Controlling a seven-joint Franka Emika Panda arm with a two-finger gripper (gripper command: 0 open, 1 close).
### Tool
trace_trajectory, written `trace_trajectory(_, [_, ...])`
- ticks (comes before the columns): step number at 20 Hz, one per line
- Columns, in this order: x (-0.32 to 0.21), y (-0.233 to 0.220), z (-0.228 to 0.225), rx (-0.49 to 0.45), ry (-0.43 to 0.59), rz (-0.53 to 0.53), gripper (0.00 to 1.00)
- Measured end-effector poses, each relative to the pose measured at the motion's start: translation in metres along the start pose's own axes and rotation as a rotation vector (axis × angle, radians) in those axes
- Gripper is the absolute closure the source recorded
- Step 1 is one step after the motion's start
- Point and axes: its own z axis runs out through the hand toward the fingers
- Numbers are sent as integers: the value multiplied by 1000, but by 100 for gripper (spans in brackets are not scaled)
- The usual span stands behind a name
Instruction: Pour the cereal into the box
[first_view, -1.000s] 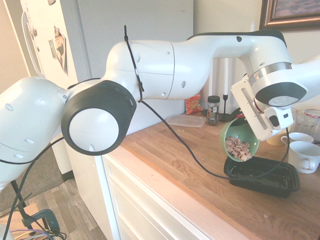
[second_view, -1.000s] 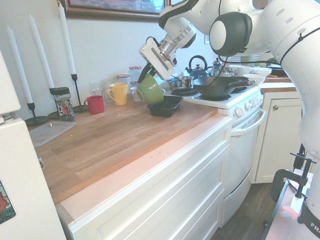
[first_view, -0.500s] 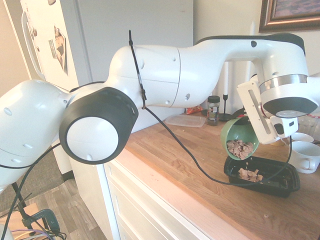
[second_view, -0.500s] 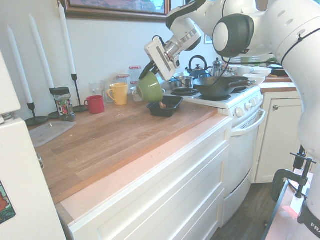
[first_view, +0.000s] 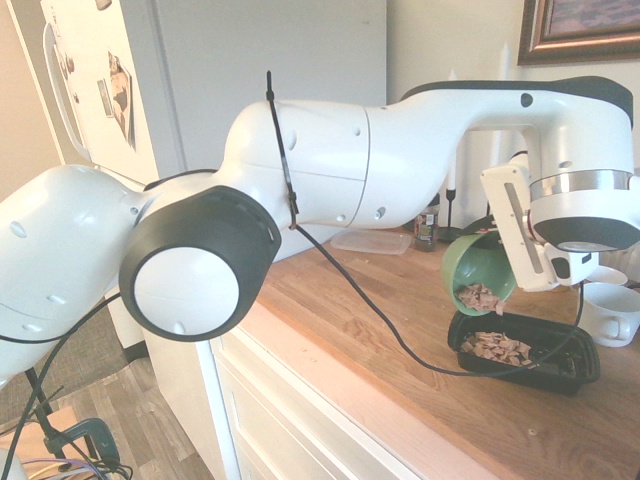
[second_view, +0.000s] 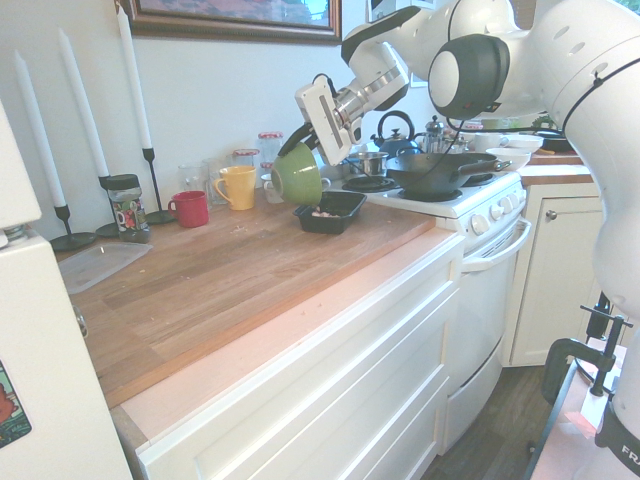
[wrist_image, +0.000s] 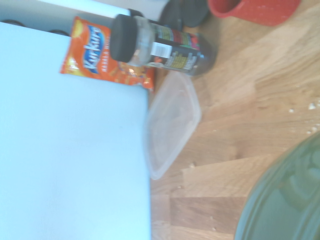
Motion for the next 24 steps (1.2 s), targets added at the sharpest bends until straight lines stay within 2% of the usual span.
trace_trajectory(10, [-7, 1, -20, 86, -53, -14, 100])
trace_trajectory(24, [4, 12, -15, 117, -83, -1, 100])
